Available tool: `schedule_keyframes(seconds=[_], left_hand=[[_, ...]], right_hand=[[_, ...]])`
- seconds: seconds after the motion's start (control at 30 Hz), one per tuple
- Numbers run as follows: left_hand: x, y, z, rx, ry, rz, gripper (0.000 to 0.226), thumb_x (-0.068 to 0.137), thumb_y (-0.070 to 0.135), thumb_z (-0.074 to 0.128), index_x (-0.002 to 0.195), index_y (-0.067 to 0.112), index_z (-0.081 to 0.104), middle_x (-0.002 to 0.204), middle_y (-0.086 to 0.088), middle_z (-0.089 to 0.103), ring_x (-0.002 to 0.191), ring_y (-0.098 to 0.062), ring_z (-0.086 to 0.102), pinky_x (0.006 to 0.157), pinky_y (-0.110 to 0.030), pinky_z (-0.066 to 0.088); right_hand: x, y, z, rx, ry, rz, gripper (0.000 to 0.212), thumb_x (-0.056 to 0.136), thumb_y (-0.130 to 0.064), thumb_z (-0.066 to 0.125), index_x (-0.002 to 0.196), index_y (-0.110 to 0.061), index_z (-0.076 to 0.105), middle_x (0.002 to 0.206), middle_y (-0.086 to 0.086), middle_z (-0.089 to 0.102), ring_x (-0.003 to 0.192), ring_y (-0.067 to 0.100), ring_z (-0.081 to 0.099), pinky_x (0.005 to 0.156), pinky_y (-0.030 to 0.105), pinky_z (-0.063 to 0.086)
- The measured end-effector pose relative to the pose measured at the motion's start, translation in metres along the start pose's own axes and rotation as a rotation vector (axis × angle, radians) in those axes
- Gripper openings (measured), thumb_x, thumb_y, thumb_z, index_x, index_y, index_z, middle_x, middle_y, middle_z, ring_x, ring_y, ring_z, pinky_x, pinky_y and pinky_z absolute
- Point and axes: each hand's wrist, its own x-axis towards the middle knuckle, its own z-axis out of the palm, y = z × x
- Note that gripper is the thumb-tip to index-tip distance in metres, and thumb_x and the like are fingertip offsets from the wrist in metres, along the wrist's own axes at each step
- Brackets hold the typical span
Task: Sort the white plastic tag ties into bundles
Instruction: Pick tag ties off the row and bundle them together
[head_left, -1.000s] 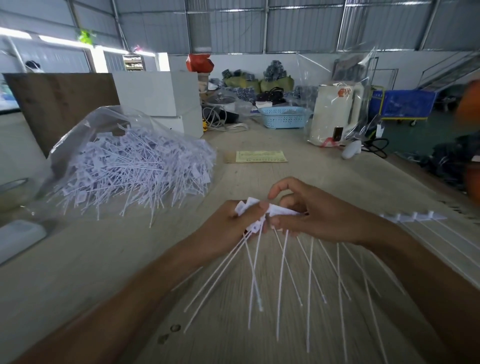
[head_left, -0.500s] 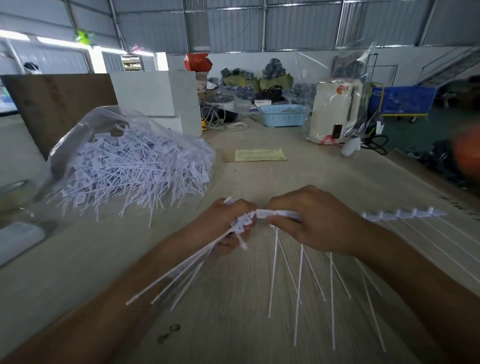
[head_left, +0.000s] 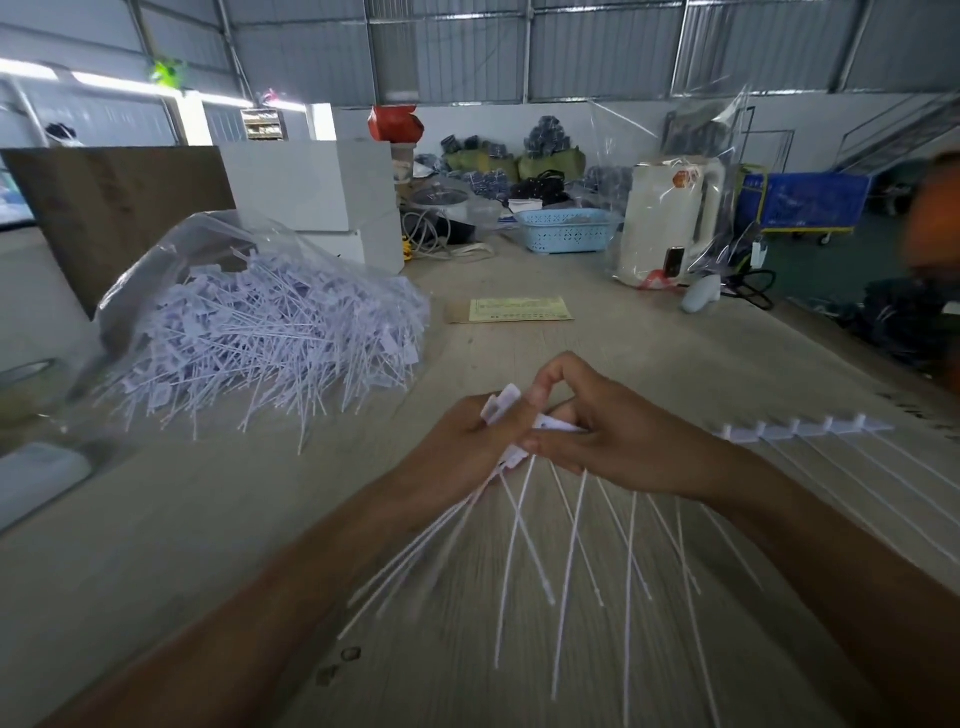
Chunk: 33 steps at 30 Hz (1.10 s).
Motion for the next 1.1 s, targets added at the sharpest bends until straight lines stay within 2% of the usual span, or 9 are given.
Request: schedule_keyframes(seconds=[0.07,0.17,0.37,0.5,0.6,0.7,0.8,0.97,1.1], left_hand=[[0.001,0.0,-0.002,-0.003,0.051,0.005,0.038,0.099,0.041,0.056,0.076,0.013,0.067,0.072,-0.014,0.064,0.067,-0.031,0.058,0.07,-0.033,0.046],[0.001,-0.001,-0.008,-0.048,0.151,0.032,0.039,0.099,0.031,0.061,0.06,0.026,0.066,0.057,-0.001,0.061,0.051,-0.016,0.056,0.055,-0.025,0.042],[0.004,-0.002,-0.008,-0.104,0.153,-0.08,0.048,0.097,0.033,0.062,0.049,0.031,0.068,0.05,0.005,0.061,0.044,-0.009,0.056,0.05,-0.02,0.045],[0.004,-0.009,-0.01,-0.215,0.054,-0.279,0.04,0.088,0.028,0.072,0.053,0.047,0.068,0.052,0.01,0.064,0.076,-0.025,0.06,0.082,-0.04,0.049],[0.001,-0.006,-0.02,-0.168,-0.106,-0.241,0.006,0.065,0.04,0.08,0.064,0.036,0.075,0.061,0.006,0.068,0.087,-0.029,0.063,0.09,-0.046,0.052],[-0.003,0.004,-0.027,-0.006,-0.332,-0.128,0.034,0.09,0.027,0.068,0.082,-0.005,0.073,0.052,0.002,0.061,0.051,-0.013,0.059,0.056,-0.02,0.047],[-0.003,0.012,-0.031,0.04,-0.322,-0.063,0.036,0.094,0.03,0.068,0.079,-0.003,0.069,0.061,-0.014,0.059,0.049,-0.02,0.051,0.048,-0.017,0.04],[-0.009,0.005,-0.046,0.212,-0.403,-0.008,0.033,0.098,0.022,0.061,0.067,0.011,0.063,0.062,-0.006,0.056,0.057,-0.018,0.05,0.059,-0.026,0.038],[0.0,0.0,-0.029,0.131,-0.243,0.026,0.033,0.103,0.011,0.051,0.073,0.012,0.063,0.059,-0.004,0.053,0.053,0.005,0.054,0.06,-0.009,0.038]], right_hand=[[-0.001,-0.003,0.0,0.051,-0.03,0.027,0.031,0.095,-0.021,0.065,0.113,-0.015,0.041,0.065,-0.003,0.064,0.056,0.007,0.053,0.052,0.021,0.043],[-0.004,-0.005,-0.01,0.041,-0.07,0.064,0.022,0.095,-0.025,0.064,0.11,-0.014,0.051,0.07,0.001,0.069,0.059,0.011,0.06,0.056,0.026,0.048],[-0.004,-0.008,-0.004,-0.291,0.085,-0.121,0.028,0.097,-0.014,0.063,0.074,0.001,0.061,0.06,0.009,0.049,0.051,0.009,0.041,0.054,0.02,0.031],[-0.009,-0.017,-0.001,-0.805,0.041,-0.18,0.026,0.1,-0.024,0.054,0.074,-0.025,0.047,0.066,-0.012,0.041,0.059,0.009,0.039,0.058,0.029,0.029],[-0.01,-0.023,-0.009,-0.402,-0.18,-0.143,0.037,0.098,-0.019,0.062,0.065,-0.031,0.051,0.059,-0.009,0.043,0.052,0.008,0.04,0.055,0.03,0.034],[-0.012,-0.025,-0.019,-0.134,-0.373,-0.07,0.035,0.097,-0.018,0.065,0.066,-0.033,0.059,0.057,-0.001,0.041,0.051,0.012,0.037,0.054,0.028,0.032],[-0.011,-0.017,-0.021,-0.065,-0.369,-0.059,0.026,0.098,-0.023,0.064,0.074,-0.012,0.064,0.061,0.01,0.04,0.053,0.017,0.035,0.055,0.031,0.03],[-0.021,-0.009,-0.04,-0.057,-0.472,-0.024,0.019,0.099,-0.032,0.062,0.082,-0.027,0.069,0.062,-0.003,0.043,0.053,0.011,0.04,0.053,0.025,0.033],[-0.011,-0.003,-0.025,0.025,-0.237,-0.002,0.013,0.094,-0.026,0.069,0.094,-0.016,0.06,0.064,-0.001,0.06,0.055,0.011,0.052,0.052,0.026,0.041]])
